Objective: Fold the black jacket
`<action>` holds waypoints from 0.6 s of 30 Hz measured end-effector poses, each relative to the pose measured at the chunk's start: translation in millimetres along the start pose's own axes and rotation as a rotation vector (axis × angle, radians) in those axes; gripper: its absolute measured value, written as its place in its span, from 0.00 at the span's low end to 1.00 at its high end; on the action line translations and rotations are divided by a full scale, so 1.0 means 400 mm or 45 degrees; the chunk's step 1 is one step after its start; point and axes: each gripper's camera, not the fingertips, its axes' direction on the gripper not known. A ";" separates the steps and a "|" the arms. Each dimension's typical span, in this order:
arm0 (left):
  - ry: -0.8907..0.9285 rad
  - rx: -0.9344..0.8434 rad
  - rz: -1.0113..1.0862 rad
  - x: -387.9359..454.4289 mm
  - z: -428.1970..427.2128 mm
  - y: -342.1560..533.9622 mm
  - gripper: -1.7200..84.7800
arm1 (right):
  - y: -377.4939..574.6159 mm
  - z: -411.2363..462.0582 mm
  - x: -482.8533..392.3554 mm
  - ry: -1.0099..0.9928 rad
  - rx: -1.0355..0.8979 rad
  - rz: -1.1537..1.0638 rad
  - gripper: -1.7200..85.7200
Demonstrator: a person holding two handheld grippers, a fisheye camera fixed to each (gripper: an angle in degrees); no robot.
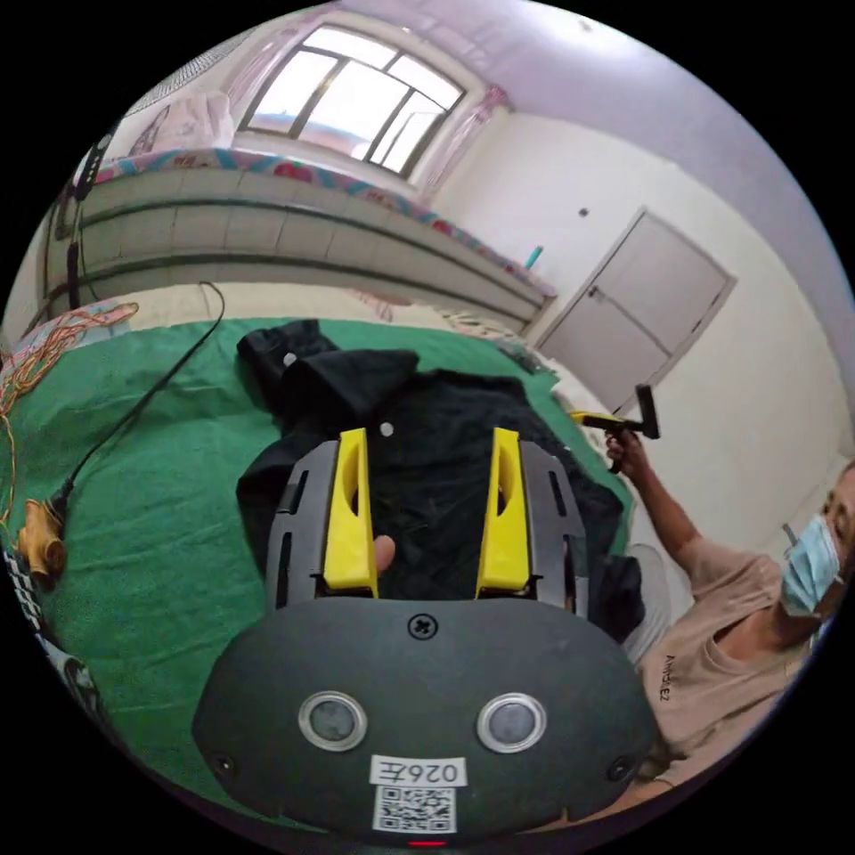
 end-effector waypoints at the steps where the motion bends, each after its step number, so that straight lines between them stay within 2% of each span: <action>1: -0.073 -0.064 -0.044 -0.019 0.055 -0.019 0.26 | -0.015 0.020 0.003 0.014 -0.016 0.016 0.11; 4: -0.202 -0.198 -0.101 -0.046 0.177 -0.051 0.29 | -0.082 0.124 0.013 0.078 -0.130 0.068 0.13; 6: -0.291 -0.281 -0.127 -0.047 0.233 -0.062 0.25 | -0.111 0.176 -0.004 0.183 -0.215 0.056 0.10; 7: -0.441 -0.312 -0.127 -0.033 0.245 -0.064 0.13 | -0.115 0.174 -0.016 0.206 -0.219 0.026 0.09; 8: -0.502 -0.294 -0.122 -0.015 0.243 -0.060 0.06 | -0.122 0.164 -0.042 0.244 -0.221 -0.026 0.05; 11: -0.334 -0.156 -0.133 0.021 0.190 -0.018 0.04 | -0.127 0.114 -0.098 0.265 -0.134 -0.125 0.01; 13: -0.346 -0.100 -0.117 0.024 0.170 0.014 0.04 | -0.140 0.104 -0.111 0.254 -0.100 -0.152 0.01; 15: -0.328 -0.101 -0.128 0.002 0.177 0.040 0.05 | -0.170 0.160 -0.083 0.332 -0.165 -0.100 0.01; 17: -0.180 -0.105 -0.239 -0.041 0.170 0.073 0.09 | -0.176 0.207 -0.057 0.360 -0.296 -0.004 0.03; 18: -0.135 -0.085 -0.246 -0.043 0.161 0.084 0.11 | -0.159 0.200 -0.058 0.382 -0.265 0.029 0.04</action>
